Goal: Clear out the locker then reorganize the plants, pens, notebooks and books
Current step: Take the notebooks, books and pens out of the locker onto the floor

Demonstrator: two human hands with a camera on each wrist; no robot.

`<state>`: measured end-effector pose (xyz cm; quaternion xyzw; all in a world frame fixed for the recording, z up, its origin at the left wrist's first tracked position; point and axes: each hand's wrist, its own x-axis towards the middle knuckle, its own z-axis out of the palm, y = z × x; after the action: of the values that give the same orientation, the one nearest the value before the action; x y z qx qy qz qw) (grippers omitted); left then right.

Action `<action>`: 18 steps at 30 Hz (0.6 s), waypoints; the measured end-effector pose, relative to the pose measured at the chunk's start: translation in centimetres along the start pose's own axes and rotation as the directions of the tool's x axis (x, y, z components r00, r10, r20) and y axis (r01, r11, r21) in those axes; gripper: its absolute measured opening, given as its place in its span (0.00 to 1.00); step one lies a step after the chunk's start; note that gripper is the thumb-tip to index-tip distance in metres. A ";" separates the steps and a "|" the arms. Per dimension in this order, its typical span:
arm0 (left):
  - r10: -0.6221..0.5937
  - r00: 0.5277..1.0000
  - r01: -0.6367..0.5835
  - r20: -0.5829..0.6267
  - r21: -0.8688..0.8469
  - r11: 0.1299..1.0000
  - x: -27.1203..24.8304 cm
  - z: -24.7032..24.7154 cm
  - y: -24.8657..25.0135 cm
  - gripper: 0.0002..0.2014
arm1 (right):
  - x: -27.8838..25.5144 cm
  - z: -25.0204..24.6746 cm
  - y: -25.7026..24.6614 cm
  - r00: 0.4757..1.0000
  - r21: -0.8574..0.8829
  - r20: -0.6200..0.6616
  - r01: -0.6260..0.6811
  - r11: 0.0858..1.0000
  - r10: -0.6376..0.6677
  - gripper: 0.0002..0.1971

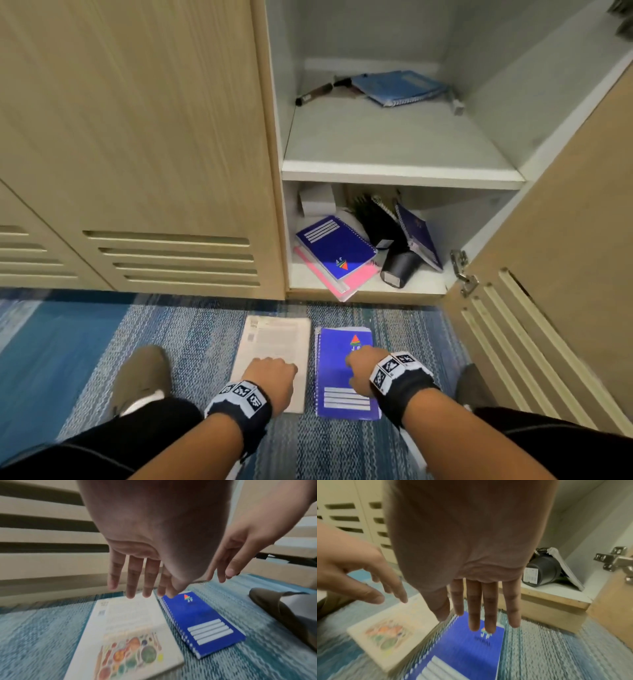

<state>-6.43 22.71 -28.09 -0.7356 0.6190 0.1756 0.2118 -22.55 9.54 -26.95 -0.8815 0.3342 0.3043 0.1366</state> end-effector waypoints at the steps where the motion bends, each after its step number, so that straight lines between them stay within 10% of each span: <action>1: 0.006 1.000 -0.006 -0.009 -0.002 1.000 0.2 -0.9 0.0 0.16 | -0.1 -0.9 0.0 1.000 0.012 -0.010 0.006 1.000 -0.006 0.17; 7: 0.040 0.969 -0.046 -0.245 -0.019 0.999 1.4 -10.9 -0.7 0.15 | -1.8 -11.0 1.2 0.976 0.138 -0.216 0.064 0.988 -0.033 0.17; 18: 0.049 0.762 -0.036 -0.646 0.033 0.999 -0.1 -34.0 -2.4 0.11 | -7.8 -31.1 4.3 0.827 0.042 -0.561 -0.004 0.999 0.026 0.13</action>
<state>-4.20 5.19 1.02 -0.7350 0.6721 -0.0892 -0.0114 -16.18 -3.53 1.94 -0.9266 0.3723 0.0264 0.0471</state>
